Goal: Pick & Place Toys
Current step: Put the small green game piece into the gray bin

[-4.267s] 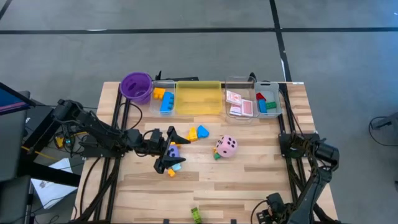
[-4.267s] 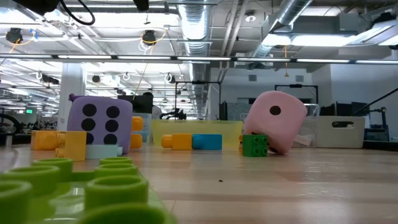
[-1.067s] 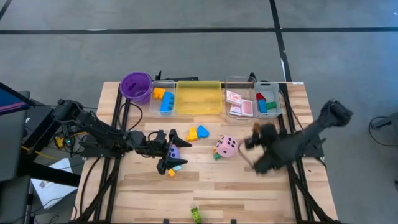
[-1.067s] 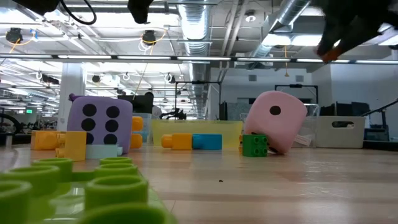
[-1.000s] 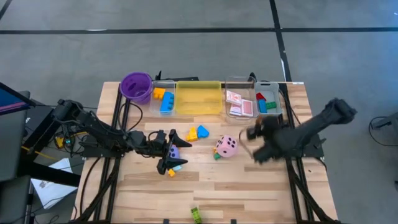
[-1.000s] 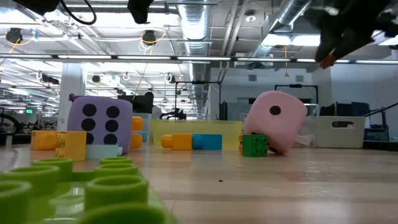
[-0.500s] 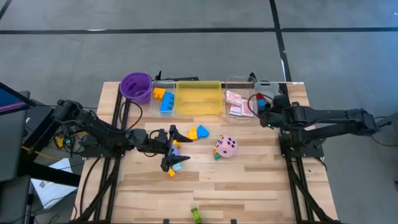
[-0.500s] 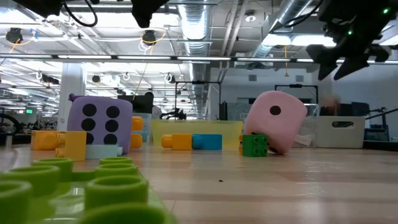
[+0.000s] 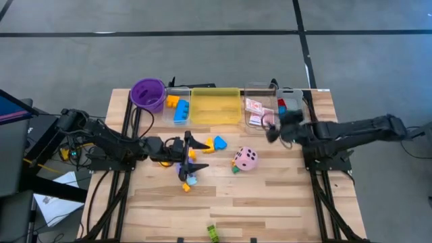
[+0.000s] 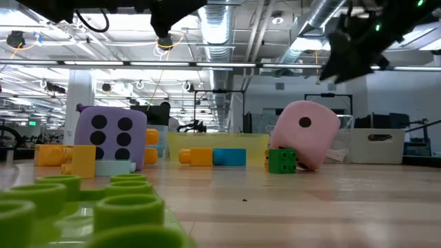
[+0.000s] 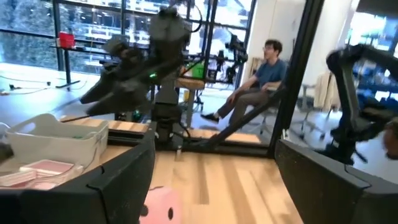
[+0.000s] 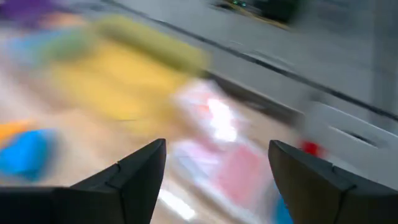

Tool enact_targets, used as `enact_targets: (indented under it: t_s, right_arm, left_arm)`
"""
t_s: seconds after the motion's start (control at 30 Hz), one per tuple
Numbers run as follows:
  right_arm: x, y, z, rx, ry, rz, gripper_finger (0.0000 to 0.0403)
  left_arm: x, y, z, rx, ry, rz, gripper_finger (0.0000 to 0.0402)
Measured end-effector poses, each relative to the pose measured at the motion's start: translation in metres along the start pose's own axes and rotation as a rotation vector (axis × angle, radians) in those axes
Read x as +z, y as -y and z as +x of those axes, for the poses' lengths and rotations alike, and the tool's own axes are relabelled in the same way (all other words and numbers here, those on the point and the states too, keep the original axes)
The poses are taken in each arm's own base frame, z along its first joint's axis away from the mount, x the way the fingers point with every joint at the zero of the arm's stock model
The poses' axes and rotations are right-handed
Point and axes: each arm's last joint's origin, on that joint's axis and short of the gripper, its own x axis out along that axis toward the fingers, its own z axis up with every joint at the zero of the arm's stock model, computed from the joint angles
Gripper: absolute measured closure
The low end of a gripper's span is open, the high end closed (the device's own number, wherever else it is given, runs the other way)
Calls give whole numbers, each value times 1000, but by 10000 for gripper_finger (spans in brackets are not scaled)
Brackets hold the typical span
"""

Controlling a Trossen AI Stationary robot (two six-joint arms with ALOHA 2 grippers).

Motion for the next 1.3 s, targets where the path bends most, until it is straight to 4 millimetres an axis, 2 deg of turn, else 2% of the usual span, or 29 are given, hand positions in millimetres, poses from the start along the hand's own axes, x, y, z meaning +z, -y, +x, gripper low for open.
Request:
enact_targets:
  t_s: [0.1,0.2,0.4,0.57,0.73,0.9,1.1,1.2,1.3]
  right_arm:
    - [-3,-25,-16,169,55,-35,126]
    - [-14,-49,-30,266,89,-40,126]
    - [-53,-97,-48,360,125,-39,126]
    - [-93,-133,-47,379,169,-65,126]
    - [-124,-161,-35,397,203,-82,126]
    - [-133,-167,-8,326,209,-182,126]
    - [-128,-147,28,129,133,-109,126]
    - [-124,-148,27,177,97,-114,126]
    - [-121,-157,18,317,78,-238,126]
  left_arm:
    - [-4,3,-1,28,-35,40,83]
    - [-11,8,-3,100,-95,78,84]
    - [-22,24,-13,227,-180,137,84]
    - [-26,37,-21,340,-192,178,84]
    - [-28,39,-24,383,-194,167,85]
    - [-27,35,-22,407,-178,90,85]
    - [-27,35,-22,415,-165,26,85]
    - [-28,35,-22,417,-156,-17,85]
    - [-28,35,-22,418,-152,-44,85]
